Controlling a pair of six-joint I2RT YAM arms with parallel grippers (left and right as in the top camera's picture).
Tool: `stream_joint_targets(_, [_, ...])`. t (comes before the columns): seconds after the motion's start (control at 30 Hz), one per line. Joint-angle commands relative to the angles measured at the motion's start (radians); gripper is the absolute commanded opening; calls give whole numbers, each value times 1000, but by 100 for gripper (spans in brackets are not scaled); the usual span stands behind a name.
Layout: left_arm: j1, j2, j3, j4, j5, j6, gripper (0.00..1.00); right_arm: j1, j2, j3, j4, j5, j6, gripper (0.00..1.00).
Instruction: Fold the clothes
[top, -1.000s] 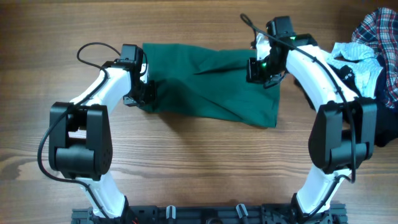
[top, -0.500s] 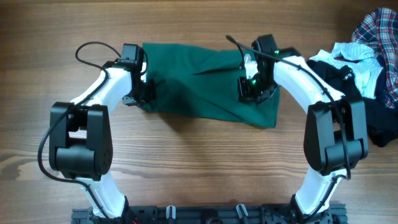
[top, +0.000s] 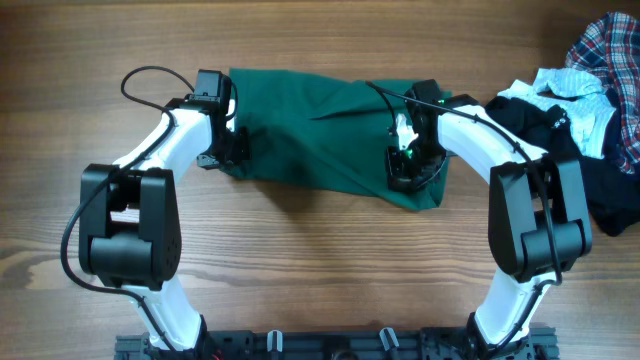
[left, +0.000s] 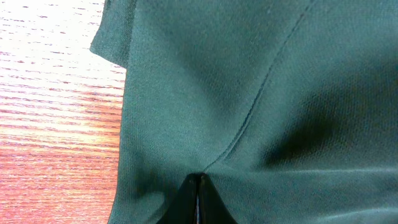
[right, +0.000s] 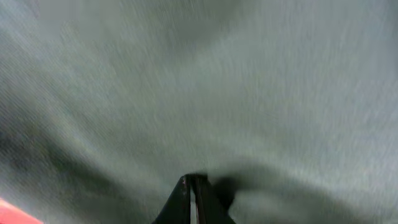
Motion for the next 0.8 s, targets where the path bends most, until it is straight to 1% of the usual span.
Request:
stream_joint_targets(0.0, [5, 30, -18, 14, -44, -13, 4, 2, 2, -7, -37, 10, 5, 4])
stream_joint_targets(0.13, [5, 30, -18, 16, -44, -13, 4, 2, 2, -7, -64, 10, -14, 4])
stream_joint_targets(0.23, [5, 30, -18, 20, -44, -13, 4, 1, 2, -7, -23, 13, -13, 4])
stream_joint_targets(0.4, [5, 30, -18, 26, -43, -13, 4, -1, 2, 11, 193, 16, 23, 4])
stream_joint_targets(0.5, [5, 30, -18, 26, -43, -13, 4, -6, 2, 30, 311, 56, 66, 4])
stream_joint_targets(0.57, [5, 30, -18, 27, -43, -13, 4, -12, 2, 48, 398, 74, 68, 4])
stream_joint_targets(0.77, [5, 30, -18, 27, -43, -13, 4, -35, 2, 77, 571, 166, 69, 4])
